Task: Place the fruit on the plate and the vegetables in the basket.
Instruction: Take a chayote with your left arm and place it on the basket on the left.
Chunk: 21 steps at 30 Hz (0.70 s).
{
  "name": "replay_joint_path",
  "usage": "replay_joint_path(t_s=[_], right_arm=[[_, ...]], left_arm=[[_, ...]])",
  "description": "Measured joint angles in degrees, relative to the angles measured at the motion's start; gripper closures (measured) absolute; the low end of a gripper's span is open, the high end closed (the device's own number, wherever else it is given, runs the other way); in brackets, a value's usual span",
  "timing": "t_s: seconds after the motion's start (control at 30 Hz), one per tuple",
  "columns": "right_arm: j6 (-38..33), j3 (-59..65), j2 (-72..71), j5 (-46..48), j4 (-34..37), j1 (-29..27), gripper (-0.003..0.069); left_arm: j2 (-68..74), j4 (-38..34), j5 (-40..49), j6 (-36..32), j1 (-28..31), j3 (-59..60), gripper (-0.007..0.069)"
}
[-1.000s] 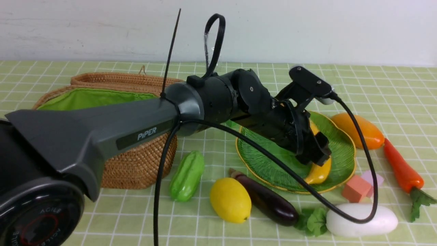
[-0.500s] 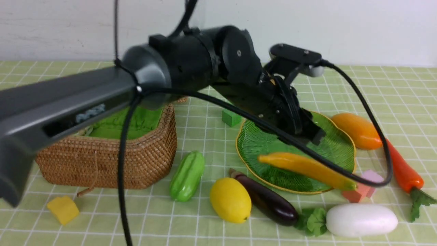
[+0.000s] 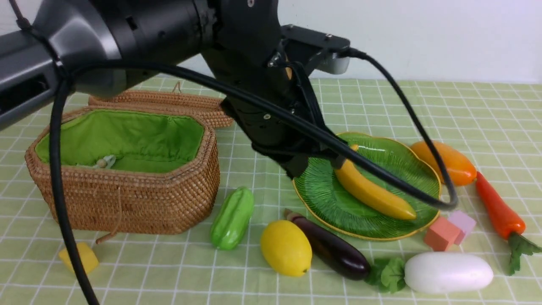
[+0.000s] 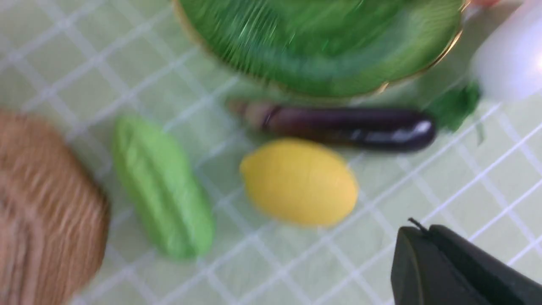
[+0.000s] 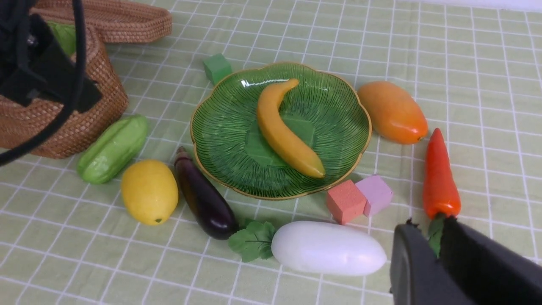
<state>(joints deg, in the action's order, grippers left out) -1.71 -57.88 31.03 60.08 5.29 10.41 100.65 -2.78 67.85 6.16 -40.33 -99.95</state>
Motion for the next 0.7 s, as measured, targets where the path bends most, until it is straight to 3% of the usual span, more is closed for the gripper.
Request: replay_joint_path(t_s=[0.27, 0.43, 0.57, 0.7], right_arm=[[0.0, 0.0, 0.0, 0.05, 3.21, 0.0, 0.0542], [-4.74, 0.0, 0.17, 0.05, 10.18, 0.0, 0.0541], [-14.27, 0.0, 0.67, 0.26, 21.33, 0.0, 0.0541], [-18.81, 0.0, 0.67, 0.44, 26.91, 0.0, 0.0541]], left_arm=[[-0.47, 5.2, 2.55, 7.59, 0.0, 8.69, 0.0638], [1.75, 9.84, -5.25, 8.62, 0.0, 12.56, 0.0624], [5.35, 14.02, -10.82, 8.68, 0.0, 12.79, 0.0501], [7.94, 15.87, -11.61, 10.82, 0.5, 12.79, 0.0344]])
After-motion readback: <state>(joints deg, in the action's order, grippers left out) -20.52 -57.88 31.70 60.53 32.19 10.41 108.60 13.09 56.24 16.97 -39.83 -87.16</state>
